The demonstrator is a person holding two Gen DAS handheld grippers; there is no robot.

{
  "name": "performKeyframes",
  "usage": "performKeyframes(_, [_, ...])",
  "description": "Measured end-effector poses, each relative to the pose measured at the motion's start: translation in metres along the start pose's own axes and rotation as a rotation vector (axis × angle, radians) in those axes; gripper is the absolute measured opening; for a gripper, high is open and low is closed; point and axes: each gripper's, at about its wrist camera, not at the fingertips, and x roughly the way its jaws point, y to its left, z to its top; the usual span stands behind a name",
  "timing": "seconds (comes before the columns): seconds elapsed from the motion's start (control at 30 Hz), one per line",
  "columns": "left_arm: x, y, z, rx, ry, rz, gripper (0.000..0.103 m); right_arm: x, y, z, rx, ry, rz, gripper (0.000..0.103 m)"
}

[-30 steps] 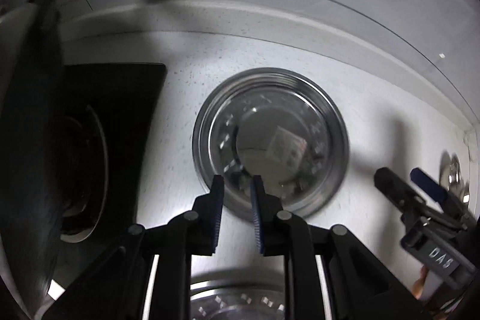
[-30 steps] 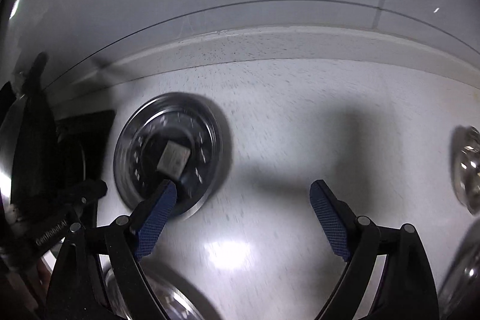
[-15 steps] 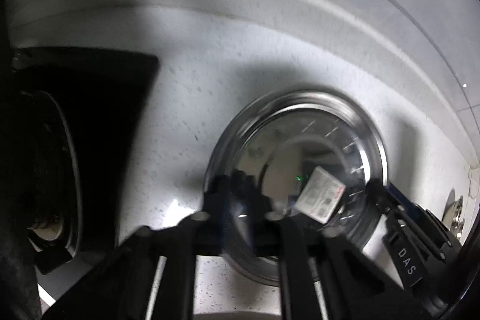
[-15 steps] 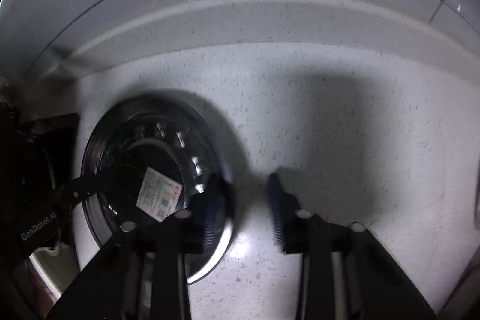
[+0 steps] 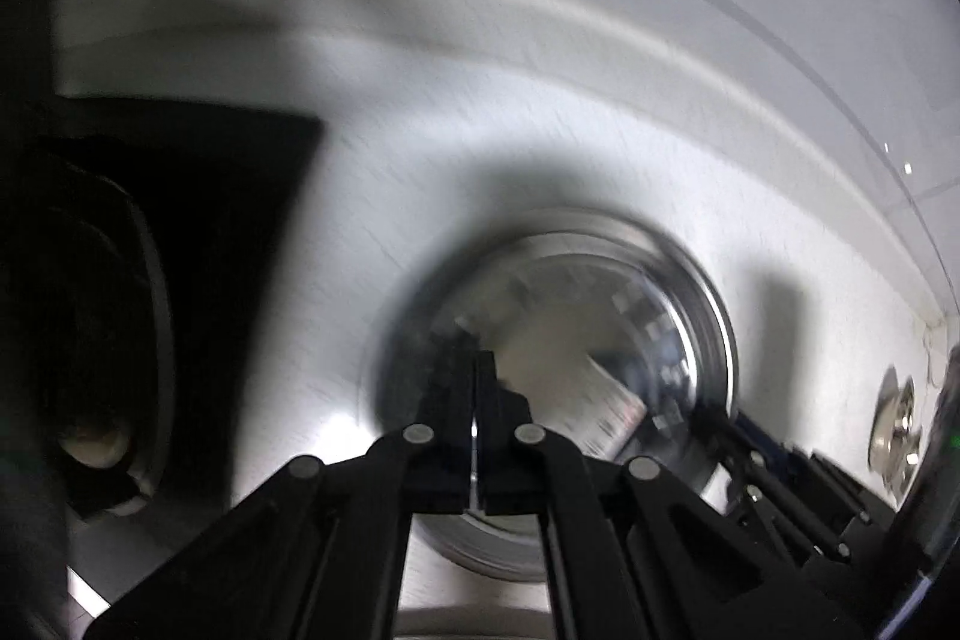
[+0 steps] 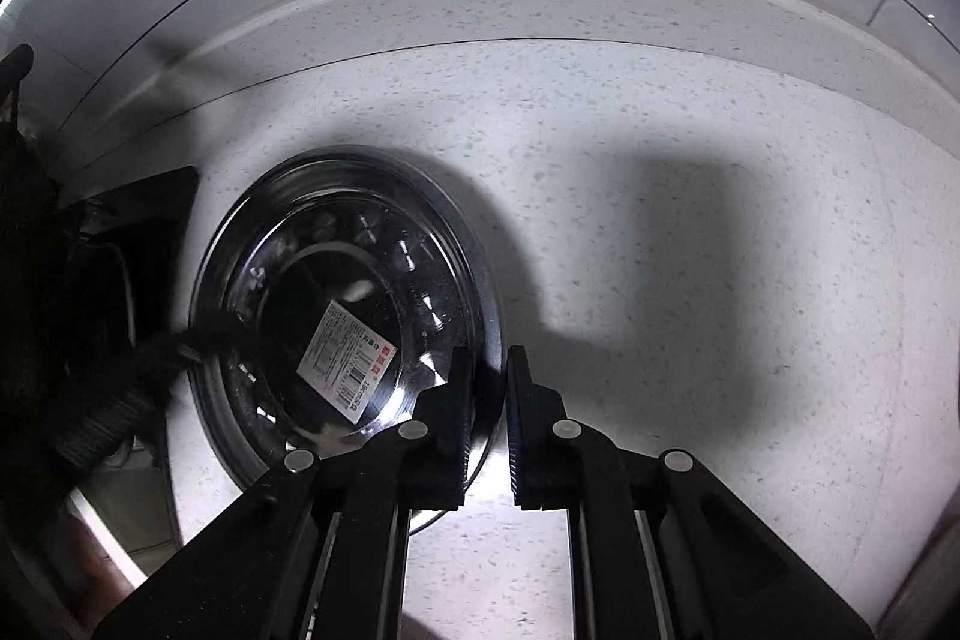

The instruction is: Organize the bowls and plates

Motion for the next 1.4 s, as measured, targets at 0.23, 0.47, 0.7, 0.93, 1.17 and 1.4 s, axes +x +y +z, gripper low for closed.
performKeyframes(0.23, [0.005,0.017,-0.004,0.063,0.033,0.043,0.018,-0.003,-0.011,-0.008,0.010,0.006,-0.019,0.010])
performKeyframes(0.47, [0.027,0.025,-0.001,0.028,0.077,-0.018,0.025,-0.006,-0.009,-0.006,0.029,0.004,-0.014,0.010])
performKeyframes(0.7, [0.043,0.038,-0.003,-0.077,0.073,-0.083,0.012,-0.004,-0.011,-0.003,0.033,0.005,-0.008,0.010])
performKeyframes(0.93, [0.035,0.034,-0.014,0.015,0.090,-0.073,0.010,-0.004,-0.012,-0.012,0.022,0.007,-0.026,0.010])
performKeyframes(1.17, [-0.006,0.033,-0.044,0.101,0.047,-0.064,0.010,-0.039,-0.015,-0.047,0.008,-0.034,-0.026,0.011])
performKeyframes(1.4, [-0.039,0.059,-0.101,0.184,0.026,-0.054,0.010,-0.080,-0.004,-0.121,-0.018,-0.057,0.018,0.011])
